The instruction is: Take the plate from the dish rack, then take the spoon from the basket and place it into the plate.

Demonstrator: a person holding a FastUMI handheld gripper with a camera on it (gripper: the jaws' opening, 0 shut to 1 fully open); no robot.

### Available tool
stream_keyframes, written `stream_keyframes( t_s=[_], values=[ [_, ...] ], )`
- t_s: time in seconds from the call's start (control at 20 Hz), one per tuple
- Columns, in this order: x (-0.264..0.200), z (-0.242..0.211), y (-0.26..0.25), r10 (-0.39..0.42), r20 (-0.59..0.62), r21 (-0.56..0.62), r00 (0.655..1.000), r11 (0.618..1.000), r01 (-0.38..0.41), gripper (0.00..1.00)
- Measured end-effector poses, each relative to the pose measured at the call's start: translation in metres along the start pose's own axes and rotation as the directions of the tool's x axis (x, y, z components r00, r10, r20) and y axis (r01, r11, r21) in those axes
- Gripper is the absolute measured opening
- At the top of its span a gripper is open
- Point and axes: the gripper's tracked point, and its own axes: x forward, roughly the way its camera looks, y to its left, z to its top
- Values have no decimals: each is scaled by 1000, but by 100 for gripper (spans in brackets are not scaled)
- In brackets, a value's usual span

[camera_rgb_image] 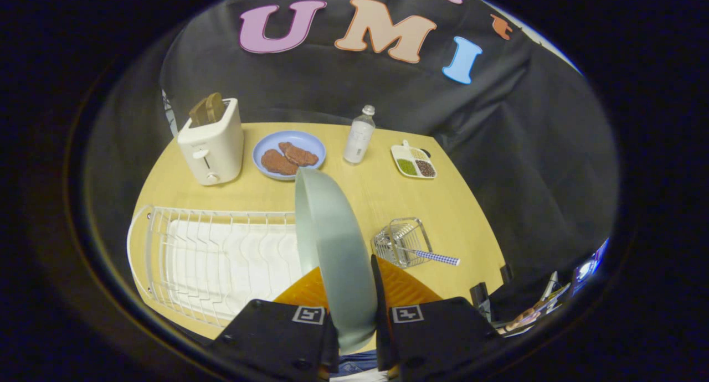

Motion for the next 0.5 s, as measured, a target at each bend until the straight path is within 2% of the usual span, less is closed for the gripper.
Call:
stream_keyframes(
  t_s=[0.3,0.5],
  values=[
    [-42,2,-52,-38,122,154,992,988,19,29],
    [-68,-15,-99,-67,180,315,981,949,7,29]
  ],
)
